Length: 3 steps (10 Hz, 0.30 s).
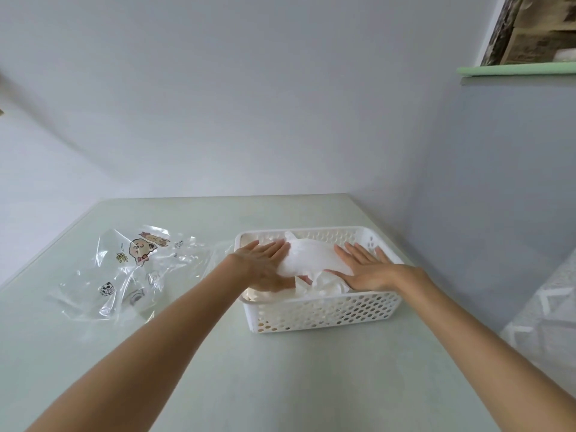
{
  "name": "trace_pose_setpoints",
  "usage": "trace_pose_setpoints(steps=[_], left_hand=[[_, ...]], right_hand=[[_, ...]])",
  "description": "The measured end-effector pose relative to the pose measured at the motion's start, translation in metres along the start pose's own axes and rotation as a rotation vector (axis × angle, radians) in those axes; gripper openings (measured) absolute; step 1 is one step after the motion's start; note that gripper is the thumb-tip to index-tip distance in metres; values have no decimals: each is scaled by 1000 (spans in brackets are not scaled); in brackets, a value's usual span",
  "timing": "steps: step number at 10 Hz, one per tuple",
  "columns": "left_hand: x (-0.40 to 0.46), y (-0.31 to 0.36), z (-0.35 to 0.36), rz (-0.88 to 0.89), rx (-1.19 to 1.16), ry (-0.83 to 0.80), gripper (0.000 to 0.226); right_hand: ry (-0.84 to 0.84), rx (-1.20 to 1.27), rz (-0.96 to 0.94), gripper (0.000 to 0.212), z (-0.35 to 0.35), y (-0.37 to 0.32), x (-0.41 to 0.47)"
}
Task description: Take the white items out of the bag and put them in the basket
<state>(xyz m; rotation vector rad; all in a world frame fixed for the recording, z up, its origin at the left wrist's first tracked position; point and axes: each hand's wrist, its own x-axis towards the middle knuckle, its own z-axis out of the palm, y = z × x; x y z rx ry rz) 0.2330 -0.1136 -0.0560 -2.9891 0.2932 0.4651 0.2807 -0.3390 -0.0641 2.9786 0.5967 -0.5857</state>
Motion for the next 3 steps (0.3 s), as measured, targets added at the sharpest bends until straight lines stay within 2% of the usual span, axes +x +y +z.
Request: trace_pose_setpoints(steps=[1, 2, 3], left_hand=[[-2, 1, -9, 12, -45, 56, 92], [-12, -5, -18, 9, -163, 248, 93], [-24, -6, -12, 20, -134, 306, 89]], right_hand=[[44, -1, 16, 84, -9, -2, -3], [200, 73, -12, 85, -22, 1, -11], [212, 53, -34, 83, -17, 0, -19]])
